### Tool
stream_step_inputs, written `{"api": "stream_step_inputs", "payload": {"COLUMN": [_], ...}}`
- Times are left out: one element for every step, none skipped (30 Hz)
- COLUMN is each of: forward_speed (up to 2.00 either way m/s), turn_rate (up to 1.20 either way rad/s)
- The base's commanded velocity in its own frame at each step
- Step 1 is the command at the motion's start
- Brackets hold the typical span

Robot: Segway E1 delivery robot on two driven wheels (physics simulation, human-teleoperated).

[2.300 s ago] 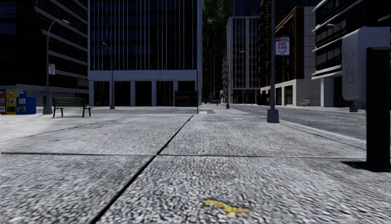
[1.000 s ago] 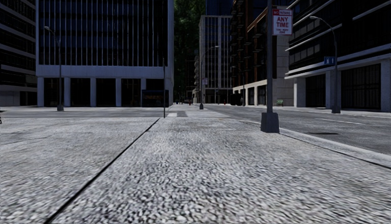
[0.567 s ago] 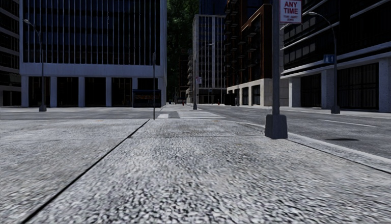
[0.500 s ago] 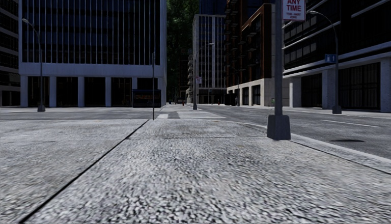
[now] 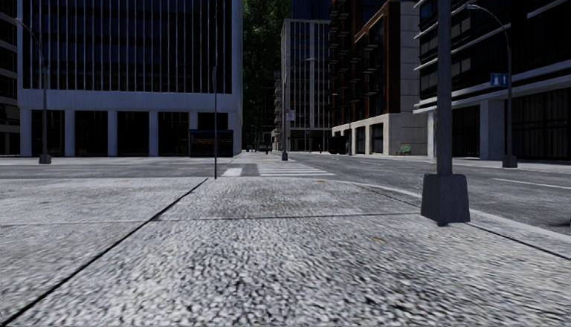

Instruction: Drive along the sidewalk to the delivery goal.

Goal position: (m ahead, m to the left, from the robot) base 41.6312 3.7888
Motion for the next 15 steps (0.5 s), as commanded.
{"api": "stream_step_inputs", "payload": {"forward_speed": [2.0,2.0,2.0,2.0,2.0,2.0,2.0,2.0,2.0,2.0,2.0,2.0,2.0,2.0,2.0], "turn_rate": [0.0,0.0,0.0,0.0,0.0,0.0,0.0,0.0,0.0,0.0,0.0,0.0,0.0,0.0,0.0]}}
